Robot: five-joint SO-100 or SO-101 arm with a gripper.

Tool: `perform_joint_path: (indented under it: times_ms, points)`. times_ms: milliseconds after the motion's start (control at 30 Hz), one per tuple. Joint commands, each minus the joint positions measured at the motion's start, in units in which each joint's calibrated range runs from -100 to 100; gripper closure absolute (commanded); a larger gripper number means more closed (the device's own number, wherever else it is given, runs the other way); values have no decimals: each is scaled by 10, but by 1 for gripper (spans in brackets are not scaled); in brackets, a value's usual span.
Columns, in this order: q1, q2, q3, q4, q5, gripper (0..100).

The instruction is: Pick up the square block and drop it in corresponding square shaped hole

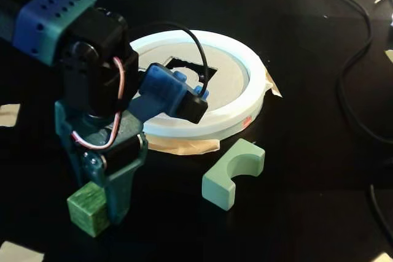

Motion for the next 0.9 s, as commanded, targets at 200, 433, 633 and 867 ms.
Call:
perform_joint_path:
  times_ms: [200, 433, 633, 867]
  points:
    - [-4, -18, -41, 2, -3, 68]
    - [-4, -112, -30, 5, -2, 70]
    - [-6, -218, -36, 83, -2, 70]
    - [-184, -304, -34, 110, -59, 70]
